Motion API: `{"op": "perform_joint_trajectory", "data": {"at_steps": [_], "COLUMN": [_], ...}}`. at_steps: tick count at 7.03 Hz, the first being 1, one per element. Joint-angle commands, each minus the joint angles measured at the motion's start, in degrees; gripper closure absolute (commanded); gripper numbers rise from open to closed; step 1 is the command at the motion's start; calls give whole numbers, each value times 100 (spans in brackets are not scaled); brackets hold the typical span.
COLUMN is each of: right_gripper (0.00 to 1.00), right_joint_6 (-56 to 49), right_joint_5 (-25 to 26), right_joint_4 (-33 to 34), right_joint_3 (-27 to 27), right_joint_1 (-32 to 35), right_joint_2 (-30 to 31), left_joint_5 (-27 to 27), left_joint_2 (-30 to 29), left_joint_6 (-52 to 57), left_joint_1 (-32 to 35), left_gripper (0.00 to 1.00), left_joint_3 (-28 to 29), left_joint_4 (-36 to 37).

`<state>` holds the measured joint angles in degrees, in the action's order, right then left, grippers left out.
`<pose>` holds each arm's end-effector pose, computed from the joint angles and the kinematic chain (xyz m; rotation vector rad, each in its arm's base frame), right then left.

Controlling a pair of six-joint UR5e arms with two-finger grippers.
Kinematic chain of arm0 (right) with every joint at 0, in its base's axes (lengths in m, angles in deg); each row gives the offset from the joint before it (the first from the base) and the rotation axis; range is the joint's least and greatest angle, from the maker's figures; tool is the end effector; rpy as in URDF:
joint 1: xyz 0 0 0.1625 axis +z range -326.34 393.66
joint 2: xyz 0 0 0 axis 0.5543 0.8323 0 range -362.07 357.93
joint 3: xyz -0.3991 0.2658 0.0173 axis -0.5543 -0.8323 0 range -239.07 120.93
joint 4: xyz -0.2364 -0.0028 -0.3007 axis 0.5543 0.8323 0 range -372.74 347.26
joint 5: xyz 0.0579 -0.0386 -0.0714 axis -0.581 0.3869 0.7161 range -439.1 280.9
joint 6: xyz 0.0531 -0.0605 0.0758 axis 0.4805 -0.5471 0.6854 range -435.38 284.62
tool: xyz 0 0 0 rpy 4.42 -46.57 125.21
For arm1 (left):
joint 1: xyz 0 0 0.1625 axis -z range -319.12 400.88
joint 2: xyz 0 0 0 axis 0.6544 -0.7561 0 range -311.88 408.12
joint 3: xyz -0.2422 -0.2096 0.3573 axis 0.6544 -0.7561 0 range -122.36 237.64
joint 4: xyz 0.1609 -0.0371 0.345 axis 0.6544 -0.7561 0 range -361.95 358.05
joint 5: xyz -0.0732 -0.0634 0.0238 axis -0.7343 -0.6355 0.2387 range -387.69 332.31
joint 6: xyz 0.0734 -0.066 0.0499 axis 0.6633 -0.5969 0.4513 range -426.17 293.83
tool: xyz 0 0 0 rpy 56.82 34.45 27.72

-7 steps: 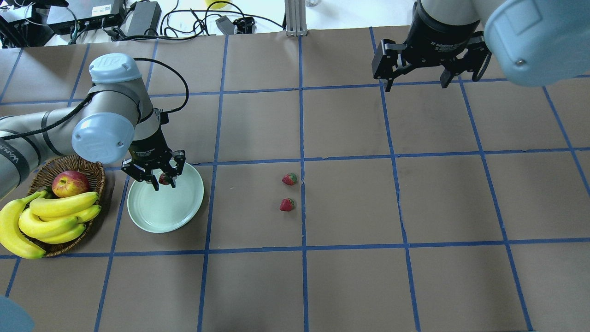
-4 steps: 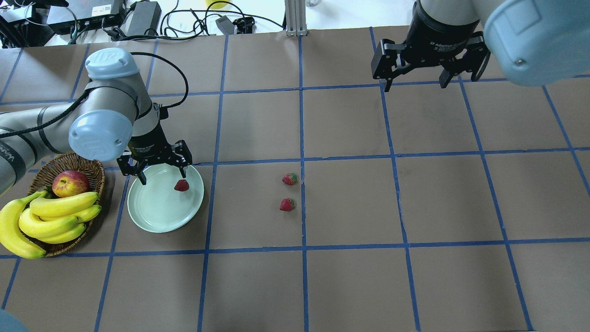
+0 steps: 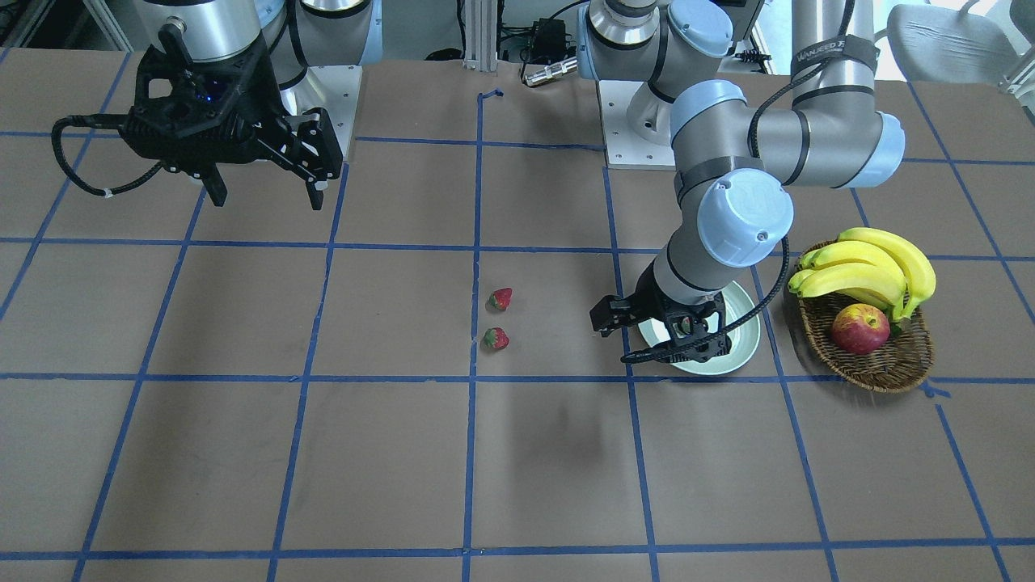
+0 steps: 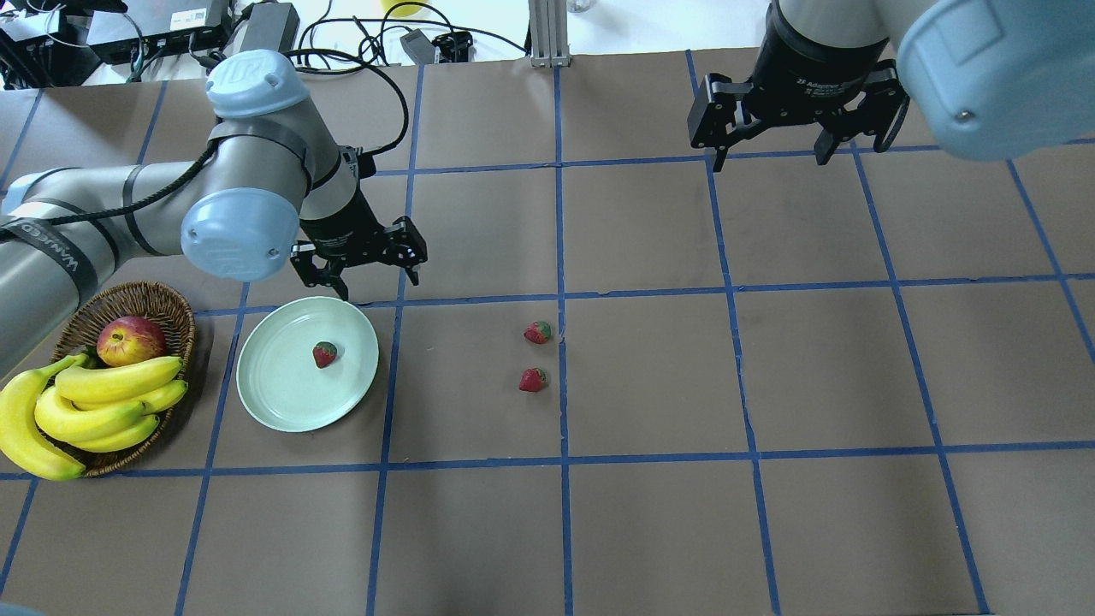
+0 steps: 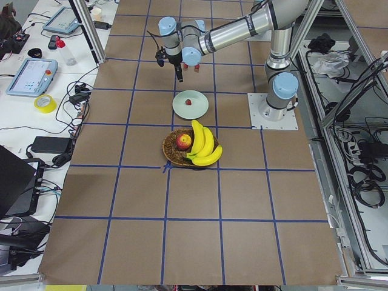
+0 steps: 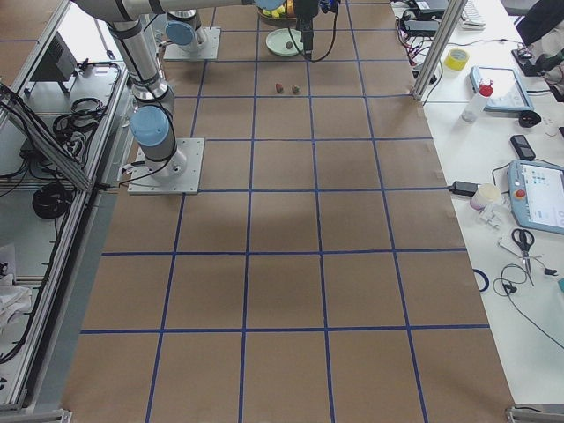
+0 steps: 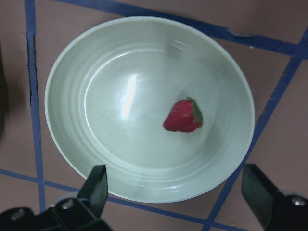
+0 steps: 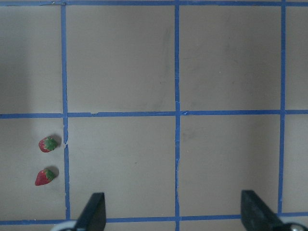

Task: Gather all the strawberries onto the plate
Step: 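Move the left gripper back to the remaining strawberries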

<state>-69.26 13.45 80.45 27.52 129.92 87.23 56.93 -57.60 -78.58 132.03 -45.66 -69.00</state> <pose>0.1794 -0.4577 0.5595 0.0000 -3.1040 0.1662 -0.1544 -0.5280 0.3304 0.3071 -3.0404 -0.1778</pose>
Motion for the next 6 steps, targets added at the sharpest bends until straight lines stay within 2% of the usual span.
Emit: {"op": "perform_joint_trajectory", "data": {"at_steps": [1, 3, 6], "right_gripper": [0, 0, 0], "right_joint_6": [3, 3, -6], "right_joint_5": [0, -9, 0], "right_joint_4": [6, 15, 93], "right_joint_3": [16, 16, 24], "right_joint_1": [7, 7, 7], "right_joint_2": [0, 0, 0], "left_joint_5": [-550, -815, -947], "left_joint_2": [-316, -580, -1055], "left_joint_6": [-1257, -3040, -4494], "left_joint_1": [253, 647, 1035], "left_gripper": [0, 0, 0], "left_joint_3": [-32, -32, -23], "left_joint_4": [508, 1076, 1526]}}
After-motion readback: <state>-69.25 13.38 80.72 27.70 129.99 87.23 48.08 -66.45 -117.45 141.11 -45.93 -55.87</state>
